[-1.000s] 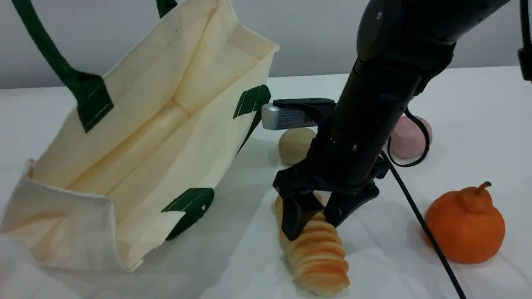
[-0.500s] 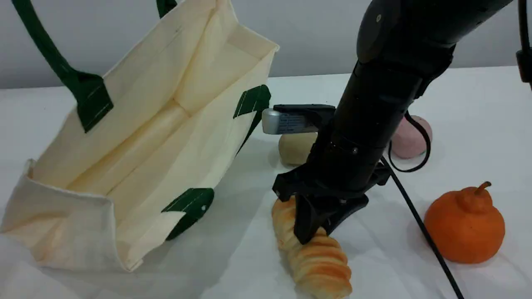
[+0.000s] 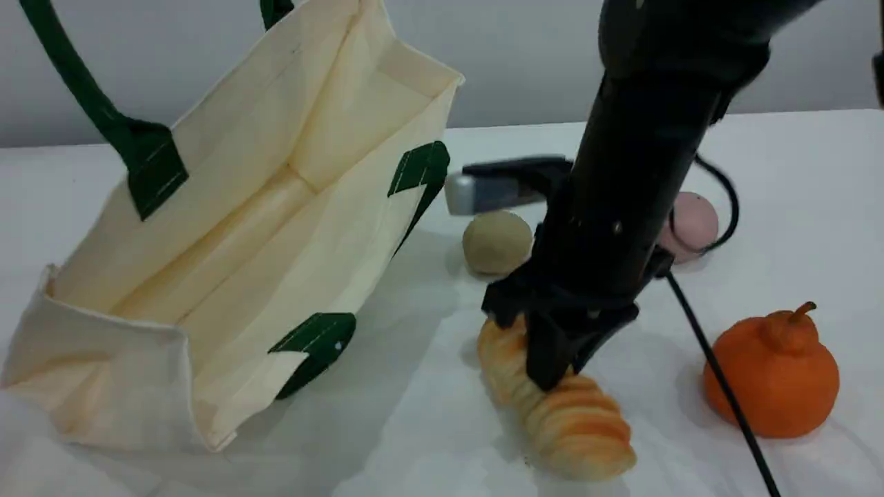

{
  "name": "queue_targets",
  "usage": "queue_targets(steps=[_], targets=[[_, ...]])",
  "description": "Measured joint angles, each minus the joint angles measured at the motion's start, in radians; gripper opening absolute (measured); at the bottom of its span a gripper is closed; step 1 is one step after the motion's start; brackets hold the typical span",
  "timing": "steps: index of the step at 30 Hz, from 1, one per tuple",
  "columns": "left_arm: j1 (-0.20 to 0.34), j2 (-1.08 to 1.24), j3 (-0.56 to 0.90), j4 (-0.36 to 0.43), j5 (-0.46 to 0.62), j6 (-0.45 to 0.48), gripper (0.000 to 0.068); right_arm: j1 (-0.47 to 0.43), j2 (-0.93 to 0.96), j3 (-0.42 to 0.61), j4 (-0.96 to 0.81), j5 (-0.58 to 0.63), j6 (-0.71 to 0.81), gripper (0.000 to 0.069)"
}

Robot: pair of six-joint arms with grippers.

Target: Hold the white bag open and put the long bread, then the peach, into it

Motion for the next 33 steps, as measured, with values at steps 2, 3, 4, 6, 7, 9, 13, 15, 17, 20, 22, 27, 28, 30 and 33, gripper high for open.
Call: queue_targets(steps=[2,3,4,6,7,9,13,15,17,20,22,27,28,30,33], targets=[[0.000,0.000,0.000,0.000,0.000,0.000,0.0090,0.000,-0.039,0.000,-0.041,0.019,0.032,0.0082],[0.000,0.000,0.000,0.001,0.000,0.000,0.0090,0.000,-0.063,0.000,-0.064,0.029,0.048,0.0080],[0.000,0.000,0.000,0.001,0.000,0.000,0.0090,0.000,-0.087,0.000,-0.083,0.039,0.070,0.0078],[0.000,0.000,0.000,0.002,0.000,0.000,0.0090,0.000,-0.131,0.000,-0.122,0.060,0.113,0.0077],[0.000,0.000,0.000,0.003,0.000,0.000,0.0090,0.000,-0.156,0.000,-0.128,0.072,0.131,0.0077],[0.000,0.000,0.000,0.004,0.000,0.000,0.0090,0.000,-0.204,0.000,-0.117,0.087,0.154,0.0076],[0.000,0.000,0.000,0.004,0.000,0.000,0.0090,0.000,-0.300,0.000,-0.033,0.085,0.159,0.0075],[0.000,0.000,0.000,0.004,0.000,0.000,0.0090,0.000,-0.342,0.000,0.009,0.093,0.158,0.0075],[0.000,0.000,0.000,0.004,0.000,0.000,0.0090,0.000,-0.369,0.000,0.066,0.094,0.155,0.0075],[0.000,0.000,0.000,0.004,0.000,0.000,0.0090,0.001,-0.373,-0.003,0.153,0.092,0.113,0.0075],[0.000,0.000,0.000,0.004,0.000,0.000,0.0090,0.002,-0.368,-0.003,0.209,0.094,0.087,0.0075],[-0.002,0.000,0.000,-0.010,0.000,0.031,0.0090,0.002,-0.367,-0.008,0.375,0.079,0.009,0.0075],[-0.005,0.000,0.000,-0.016,0.000,0.032,0.0090,0.002,-0.367,-0.008,0.413,0.069,-0.003,0.0075],[-0.016,0.000,0.000,-0.018,0.000,0.053,0.0090,0.002,-0.367,-0.009,0.466,0.066,-0.031,0.0074],[-0.049,0.000,0.000,-0.019,0.000,0.107,0.0090,0.002,-0.367,-0.009,0.530,0.066,-0.053,0.0066]])
